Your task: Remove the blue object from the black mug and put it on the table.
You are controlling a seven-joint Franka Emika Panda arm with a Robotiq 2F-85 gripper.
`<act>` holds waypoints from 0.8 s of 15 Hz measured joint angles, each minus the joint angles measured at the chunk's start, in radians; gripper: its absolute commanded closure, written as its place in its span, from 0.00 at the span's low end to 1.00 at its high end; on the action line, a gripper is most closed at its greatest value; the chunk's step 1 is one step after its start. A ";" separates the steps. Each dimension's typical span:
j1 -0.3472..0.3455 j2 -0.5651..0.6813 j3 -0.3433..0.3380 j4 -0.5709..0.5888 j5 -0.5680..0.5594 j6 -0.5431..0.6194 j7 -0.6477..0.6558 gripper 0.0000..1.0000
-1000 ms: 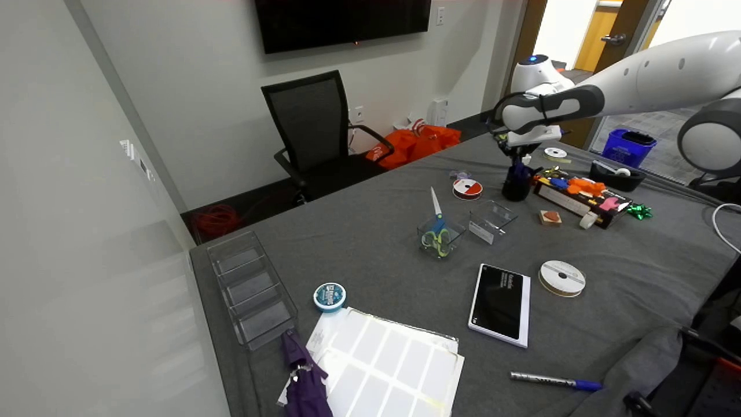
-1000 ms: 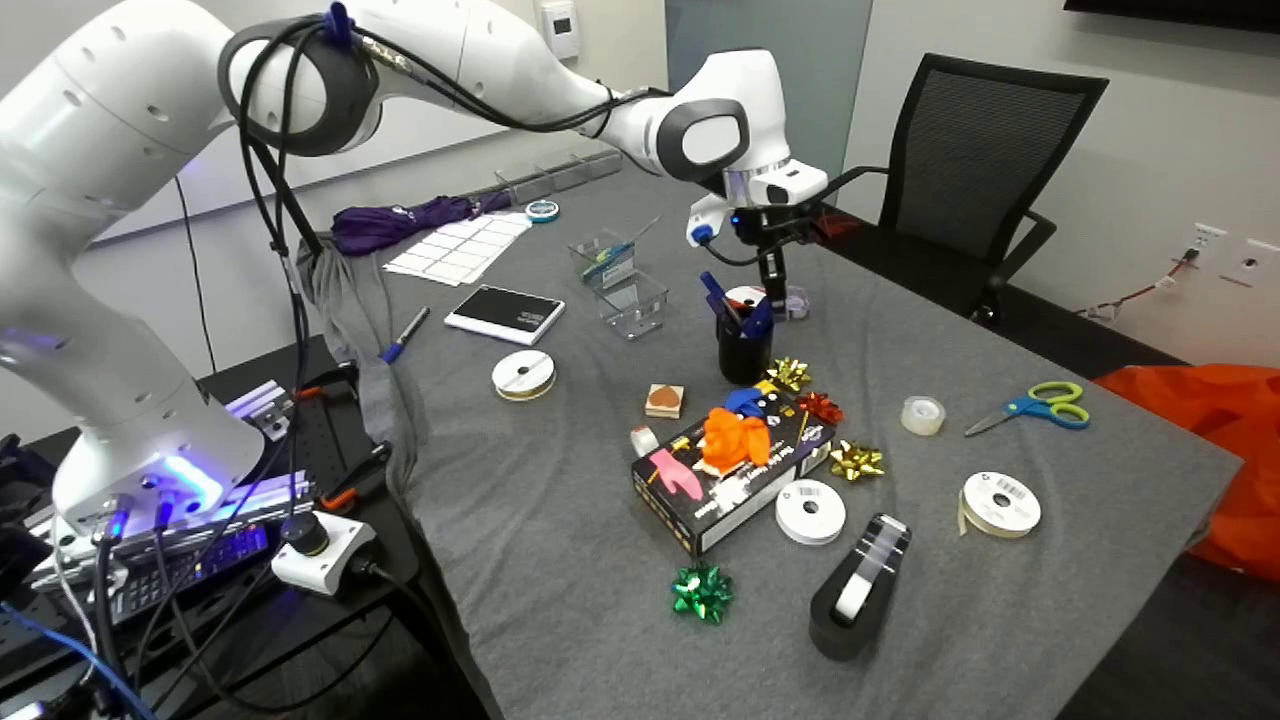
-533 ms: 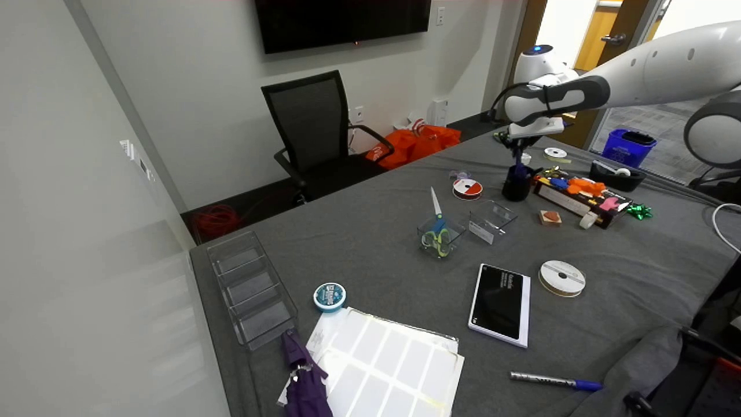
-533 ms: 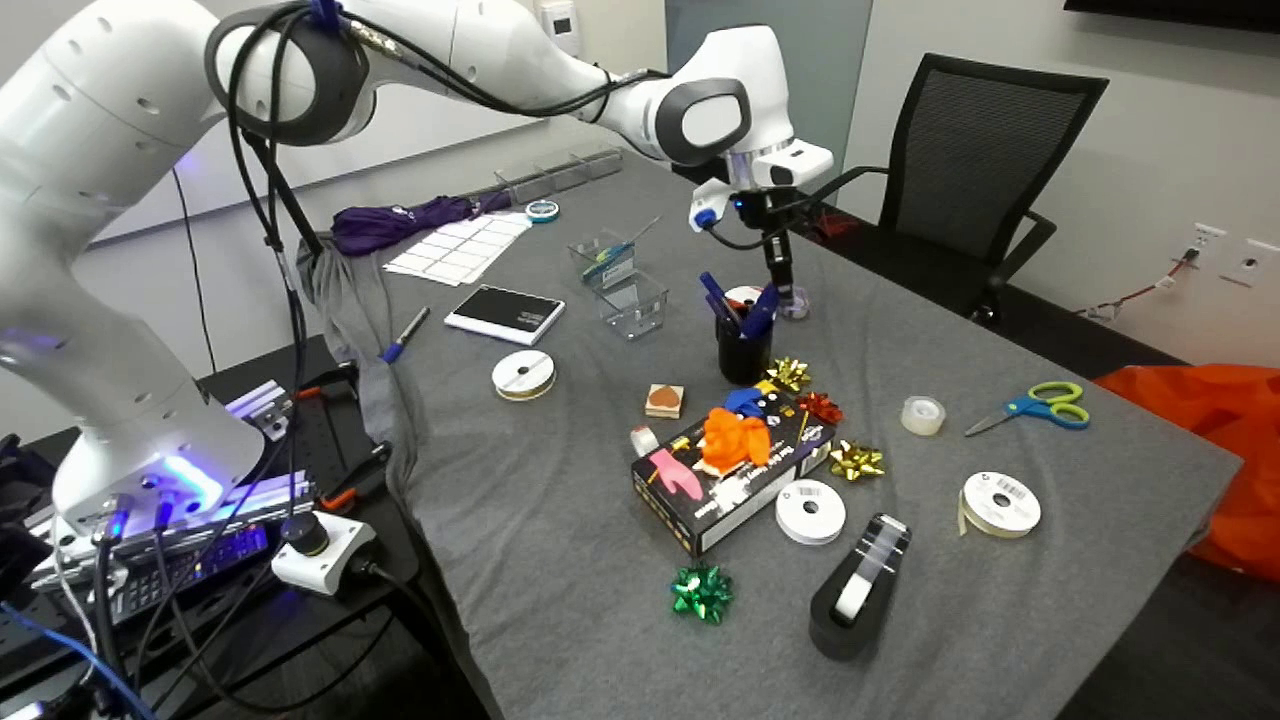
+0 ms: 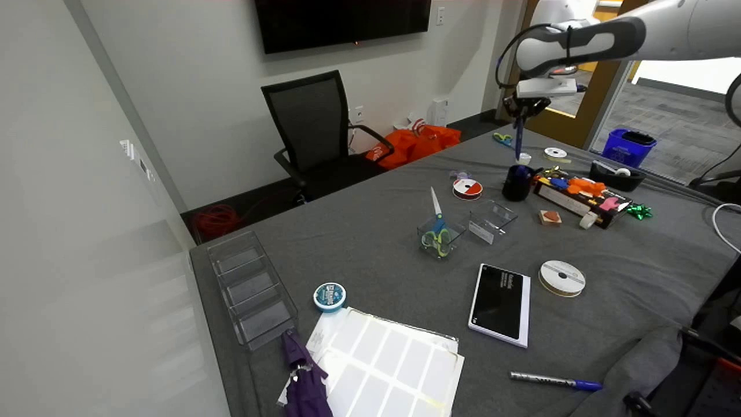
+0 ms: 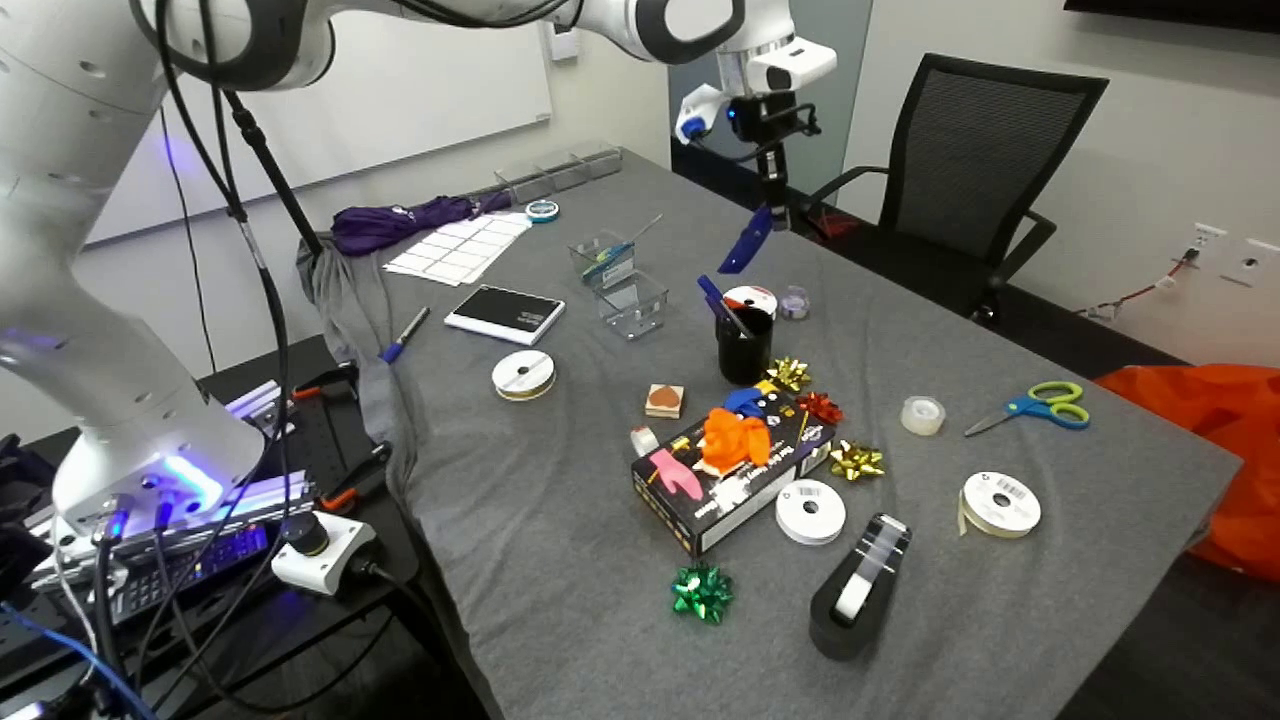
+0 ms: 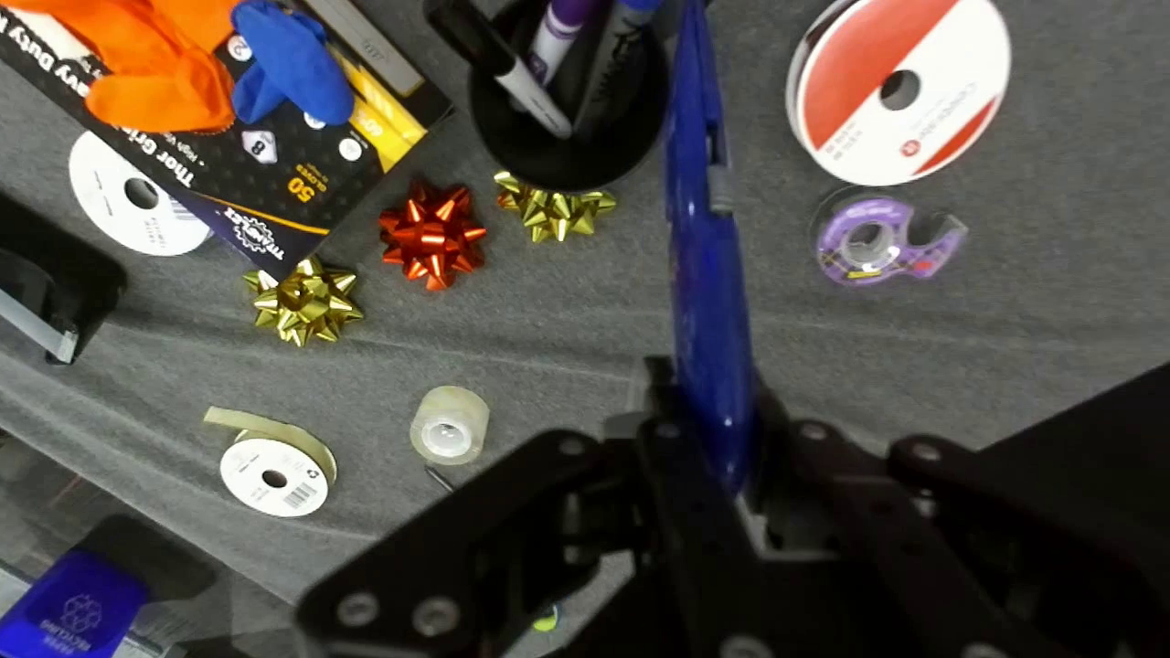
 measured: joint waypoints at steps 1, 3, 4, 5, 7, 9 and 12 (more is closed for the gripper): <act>0.000 -0.024 0.007 -0.006 0.014 -0.019 -0.004 0.96; 0.001 -0.069 0.019 -0.029 0.032 -0.050 -0.022 0.96; 0.001 -0.092 0.023 -0.051 0.035 -0.059 -0.041 0.96; 0.001 -0.113 0.025 -0.078 0.035 -0.061 -0.063 0.96; 0.000 -0.152 0.025 -0.145 0.033 -0.061 -0.117 0.96; -0.002 -0.185 0.021 -0.217 0.020 -0.059 -0.172 0.96; -0.013 -0.228 0.009 -0.316 -0.029 -0.051 -0.259 0.96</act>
